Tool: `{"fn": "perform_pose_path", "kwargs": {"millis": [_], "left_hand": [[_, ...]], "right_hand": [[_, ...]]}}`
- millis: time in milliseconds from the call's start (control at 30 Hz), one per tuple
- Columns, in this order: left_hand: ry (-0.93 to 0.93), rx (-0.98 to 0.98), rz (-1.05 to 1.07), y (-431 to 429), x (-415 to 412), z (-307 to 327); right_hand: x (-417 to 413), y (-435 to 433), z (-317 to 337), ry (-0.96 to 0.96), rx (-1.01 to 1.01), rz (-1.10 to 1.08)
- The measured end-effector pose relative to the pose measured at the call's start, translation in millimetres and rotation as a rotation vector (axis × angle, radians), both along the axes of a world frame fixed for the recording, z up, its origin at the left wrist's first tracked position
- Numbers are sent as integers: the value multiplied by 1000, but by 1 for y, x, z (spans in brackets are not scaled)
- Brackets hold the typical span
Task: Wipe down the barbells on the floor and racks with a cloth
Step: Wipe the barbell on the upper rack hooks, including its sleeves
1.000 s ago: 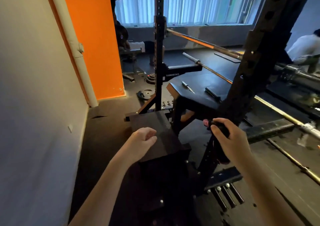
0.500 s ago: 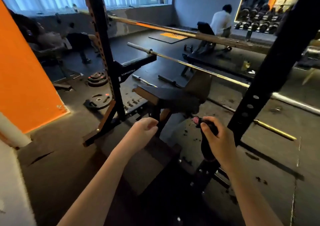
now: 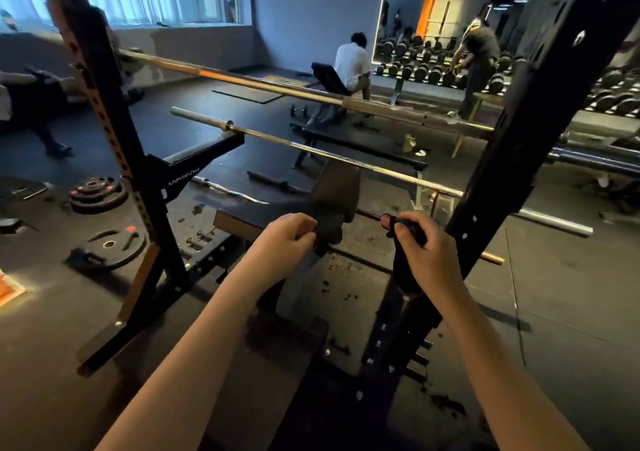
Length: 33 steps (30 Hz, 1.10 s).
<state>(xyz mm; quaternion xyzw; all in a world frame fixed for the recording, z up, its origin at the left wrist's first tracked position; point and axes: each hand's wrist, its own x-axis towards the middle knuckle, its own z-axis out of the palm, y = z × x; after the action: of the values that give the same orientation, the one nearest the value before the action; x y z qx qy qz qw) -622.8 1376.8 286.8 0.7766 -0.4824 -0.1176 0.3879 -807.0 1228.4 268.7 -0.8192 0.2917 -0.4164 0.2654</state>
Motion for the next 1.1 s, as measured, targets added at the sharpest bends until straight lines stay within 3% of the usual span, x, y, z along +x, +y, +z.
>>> {"fn": "perform_pose_path", "kwargs": {"millis": [333, 433, 567, 767, 867, 967, 1100], "left_hand": [[-528, 83, -187, -177, 85, 43], [-574, -8, -167, -242, 106, 57], [-715, 44, -134, -309, 130, 69], [-793, 135, -101, -374, 157, 69], [-886, 166, -71, -389, 159, 76], [-818, 302, -160, -402, 163, 89], [-798, 308, -166, -410, 162, 90]], "right_hand": [[98, -177, 39, -181, -183, -342], [117, -218, 47, -199, -242, -429], [130, -261, 60, -216, -382, -567], [149, -298, 52, 232, -546, -577], [121, -309, 55, 241, -572, -625], [132, -306, 61, 230, -446, -807], [167, -289, 57, 286, -468, -664]]}}
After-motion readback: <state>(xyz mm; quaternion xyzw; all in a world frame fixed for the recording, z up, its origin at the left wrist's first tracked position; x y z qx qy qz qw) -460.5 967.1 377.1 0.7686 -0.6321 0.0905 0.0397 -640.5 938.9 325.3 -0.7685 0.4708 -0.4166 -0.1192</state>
